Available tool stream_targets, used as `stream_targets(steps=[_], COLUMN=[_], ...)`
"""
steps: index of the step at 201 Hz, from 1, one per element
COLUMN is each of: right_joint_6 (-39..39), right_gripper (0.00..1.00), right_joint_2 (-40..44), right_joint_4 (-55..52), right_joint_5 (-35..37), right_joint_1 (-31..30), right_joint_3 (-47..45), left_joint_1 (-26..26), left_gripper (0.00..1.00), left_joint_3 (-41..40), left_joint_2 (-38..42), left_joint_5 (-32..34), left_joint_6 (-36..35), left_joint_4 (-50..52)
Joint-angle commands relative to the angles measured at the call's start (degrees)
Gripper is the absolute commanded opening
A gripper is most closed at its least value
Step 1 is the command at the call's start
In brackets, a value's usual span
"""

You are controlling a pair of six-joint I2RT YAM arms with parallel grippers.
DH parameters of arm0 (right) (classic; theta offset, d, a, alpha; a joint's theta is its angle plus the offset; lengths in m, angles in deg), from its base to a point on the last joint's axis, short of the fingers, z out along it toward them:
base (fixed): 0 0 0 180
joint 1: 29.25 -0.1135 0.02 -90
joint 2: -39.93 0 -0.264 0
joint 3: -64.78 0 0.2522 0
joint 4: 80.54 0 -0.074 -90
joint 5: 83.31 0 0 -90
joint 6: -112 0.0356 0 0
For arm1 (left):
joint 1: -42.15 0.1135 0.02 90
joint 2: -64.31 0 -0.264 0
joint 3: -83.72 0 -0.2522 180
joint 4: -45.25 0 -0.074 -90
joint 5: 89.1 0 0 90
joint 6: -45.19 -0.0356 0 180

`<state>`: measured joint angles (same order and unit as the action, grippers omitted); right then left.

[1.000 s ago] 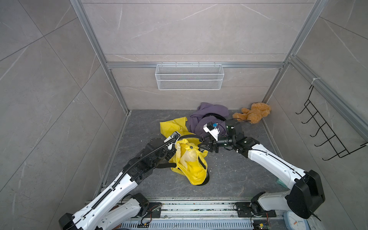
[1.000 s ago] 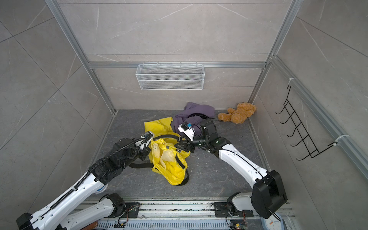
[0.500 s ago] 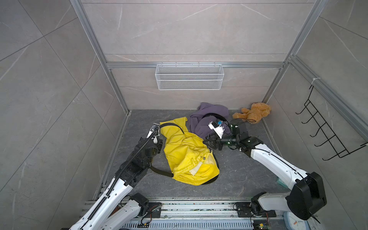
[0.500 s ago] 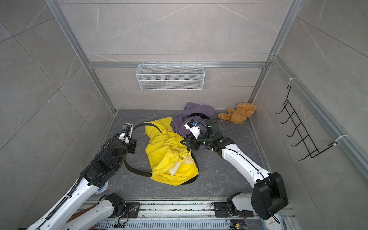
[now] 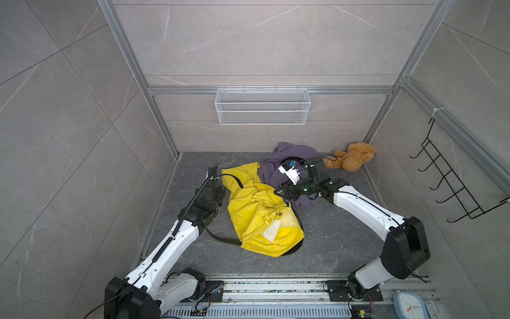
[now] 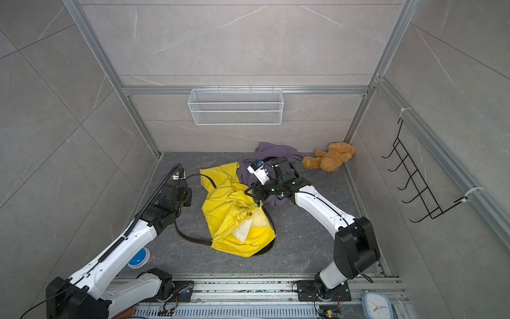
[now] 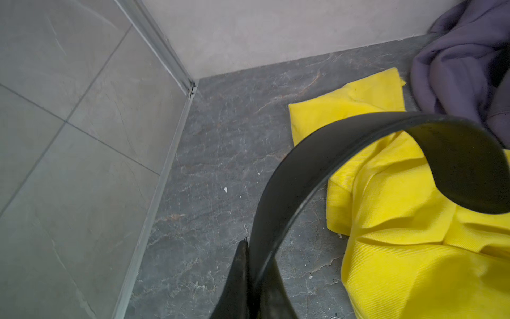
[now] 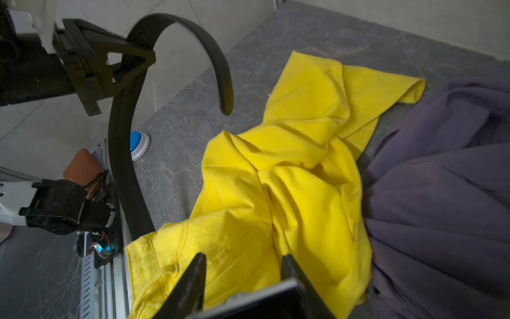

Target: Remove the belt from the trousers

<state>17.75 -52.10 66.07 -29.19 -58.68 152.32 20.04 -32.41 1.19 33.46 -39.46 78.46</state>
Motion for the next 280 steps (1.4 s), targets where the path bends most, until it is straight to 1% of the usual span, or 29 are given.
stream_targets(steps=[1, 9, 22, 29, 35, 38, 39, 44, 52, 57, 69, 72, 77, 90, 118, 131, 141, 156, 167, 190, 206, 214, 224, 232, 248, 256, 267, 280], right_joint_6=[0.23, 0.83, 1.86, 2.04, 2.45, 2.56, 2.62, 2.63, 2.69, 2.70, 2.87, 3.13, 3.10, 2.60, 1.43, 1.08, 0.71, 0.45, 0.06, 0.33, 0.57, 0.34, -0.09, -0.21, -0.91, -1.01, -0.71, -0.33], right_gripper=[0.00, 0.00, 0.03, 0.07, 0.15, 0.21, 0.23, 0.35, 0.53, 0.62, 0.76, 0.81, 0.84, 0.87, 0.90, 0.91, 0.90, 0.89, 0.87, 0.82, 0.82, 0.82, 0.82, 0.81, 0.79, 0.76, 0.69, 0.55], right_joint_2=[-4.49, -6.26, -9.51, -11.13, -12.14, -12.63, -12.82, -13.66, -14.53, -14.66, -13.76, -13.26, -12.39, -9.59, -2.43, 1.08, 3.24, 6.12, 7.21, 8.05, 8.06, 7.42, 6.13, 5.11, 3.45, 2.68, 1.35, -0.65], right_joint_4=[-3.80, -4.00, -4.17, -4.52, -4.38, -4.36, -4.36, -4.64, -5.17, -5.30, -5.31, -5.24, -5.21, -6.58, -12.07, -15.10, -17.28, -19.08, -19.47, -18.07, -15.99, -15.44, -15.11, -14.33, -12.26, -11.04, -9.64, -8.75], right_joint_5=[3.61, 4.44, 5.68, 6.05, 6.52, 6.79, 6.87, 6.92, 7.84, 8.73, 9.90, 10.65, 11.49, 13.11, 17.69, 21.02, 24.01, 28.43, 29.70, 32.20, 34.24, 35.48, 36.84, 37.98, 37.93, 37.30, 36.81, 36.91], right_joint_1=[-5.05, -6.66, -9.03, -10.16, -11.10, -11.50, -11.51, -12.14, -12.84, -13.16, -13.28, -13.32, -13.34, -13.24, -13.19, -13.20, -13.23, -13.33, -13.31, -14.02, -14.25, -14.30, -14.52, -14.67, -15.08, -15.20, -15.50, -15.68], right_joint_3=[5.66, 7.27, 9.49, 10.74, 11.44, 11.88, 12.03, 12.83, 13.70, 14.14, 14.15, 13.90, 13.63, 12.85, 9.74, 6.53, 3.51, -1.44, -5.15, -10.54, -12.91, -13.53, -13.77, -14.05, -14.66, -14.96, -15.23, -15.33], left_joint_1=[1.51, 1.69, 1.89, 1.88, 1.91, 1.92, 1.95, 1.90, 1.96, 1.97, 1.96, 1.93, 1.94, 1.97, 1.88, 1.74, 1.64, 0.93, 0.39, -1.61, -3.26, -4.40, -5.31, -6.27, -8.48, -9.68, -10.97, -12.25], left_gripper=[0.06, 0.15, 0.41, 0.51, 0.60, 0.62, 0.65, 0.71, 0.77, 0.79, 0.82, 0.82, 0.83, 0.85, 0.86, 0.86, 0.85, 0.83, 0.81, 0.80, 0.80, 0.80, 0.80, 0.80, 0.80, 0.79, 0.79, 0.77], left_joint_3=[0.15, -0.46, -0.89, -0.74, -0.56, -0.43, -0.35, -0.13, 0.33, 0.50, 0.92, 0.95, 1.11, 1.72, 3.07, 3.00, 2.78, 3.16, 3.41, 4.24, 4.78, 4.96, 5.18, 5.38, 5.43, 5.36, 5.60, 5.90], left_joint_2=[0.43, 0.91, 1.88, 2.47, 2.86, 3.00, 3.04, 3.31, 3.68, 3.93, 4.42, 4.55, 4.65, 4.60, 2.75, 2.14, 1.55, 0.09, -1.05, -2.81, -3.98, -4.48, -5.27, -5.93, -6.99, -7.41, -8.10, -8.97], left_joint_5=[0.43, 0.98, 1.90, 2.62, 2.86, 2.88, 2.92, 3.10, 3.13, 2.77, 1.66, 1.36, 0.78, -0.77, -5.24, -10.91, -16.51, -22.37, -26.25, -30.81, -33.16, -33.45, -35.75, -36.40, -37.79, -37.53, -38.40, -38.61], left_joint_6=[8.70, 10.06, 11.77, 12.77, 13.34, 13.55, 13.55, 14.12, 14.75, 14.85, 14.89, 14.76, 14.54, 13.30, 10.31, 8.39, 5.56, 2.58, 0.42, -3.16, -4.81, -5.43, -6.63, -7.05, -8.60, -9.15, -9.89, -10.63], left_joint_4=[0.93, 1.33, 2.36, 3.33, 4.17, 4.54, 4.68, 5.43, 6.68, 6.96, 7.55, 7.50, 7.54, 7.58, 7.49, 6.25, 4.95, 4.77, 4.80, 5.39, 6.11, 6.35, 6.86, 7.18, 7.69, 7.70, 7.89, 8.20])
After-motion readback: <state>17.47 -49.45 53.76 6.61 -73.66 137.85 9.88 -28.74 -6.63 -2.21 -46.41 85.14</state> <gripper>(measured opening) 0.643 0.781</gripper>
